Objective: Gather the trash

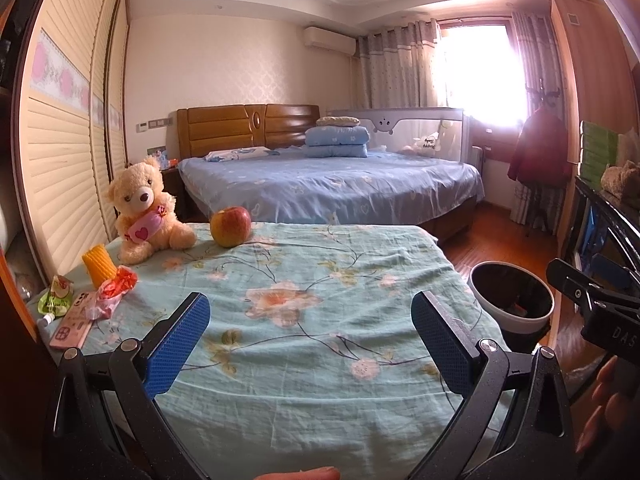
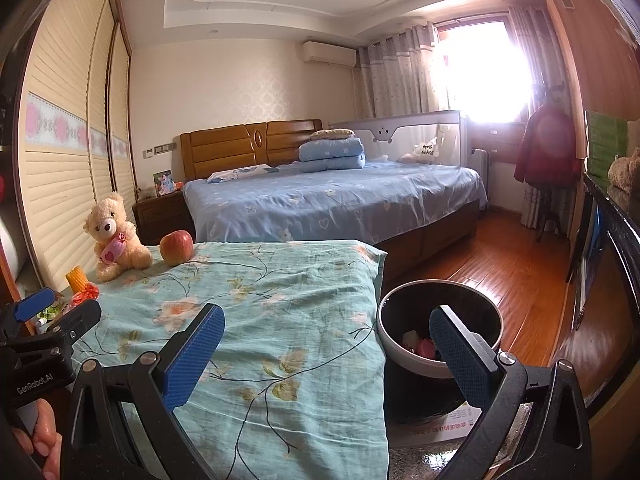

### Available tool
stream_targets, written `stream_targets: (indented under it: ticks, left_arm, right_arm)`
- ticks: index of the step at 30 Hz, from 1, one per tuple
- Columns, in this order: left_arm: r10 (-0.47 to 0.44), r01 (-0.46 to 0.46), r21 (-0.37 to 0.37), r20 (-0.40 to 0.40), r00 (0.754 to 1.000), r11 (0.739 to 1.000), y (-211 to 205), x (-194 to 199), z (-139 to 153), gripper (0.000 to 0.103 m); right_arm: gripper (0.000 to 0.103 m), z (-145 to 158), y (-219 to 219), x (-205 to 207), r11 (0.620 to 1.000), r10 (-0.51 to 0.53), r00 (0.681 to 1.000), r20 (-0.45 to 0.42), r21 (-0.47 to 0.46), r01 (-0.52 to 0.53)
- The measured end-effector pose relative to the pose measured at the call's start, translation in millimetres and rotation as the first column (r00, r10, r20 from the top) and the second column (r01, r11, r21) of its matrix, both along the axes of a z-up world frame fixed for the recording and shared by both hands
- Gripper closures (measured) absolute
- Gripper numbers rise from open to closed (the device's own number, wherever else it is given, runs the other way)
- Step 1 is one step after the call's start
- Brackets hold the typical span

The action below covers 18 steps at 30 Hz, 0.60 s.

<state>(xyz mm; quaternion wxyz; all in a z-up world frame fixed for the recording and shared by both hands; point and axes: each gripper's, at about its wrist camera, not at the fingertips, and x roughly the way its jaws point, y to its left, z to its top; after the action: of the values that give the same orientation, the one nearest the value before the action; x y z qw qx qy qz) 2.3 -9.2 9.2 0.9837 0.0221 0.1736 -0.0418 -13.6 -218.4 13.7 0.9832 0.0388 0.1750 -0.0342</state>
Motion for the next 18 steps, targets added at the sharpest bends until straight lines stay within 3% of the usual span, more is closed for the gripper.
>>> stream_targets:
  ticks: [18]
  left_arm:
    - [-0.002,0.002,0.014,0.006,1.000,1.000,-1.9,-1.9,-1.0,0.000]
  right_arm:
    - [0.000,-0.4,4.7,1.8,1.000,0.006,1.000,-0.011,-0.001,-0.006]
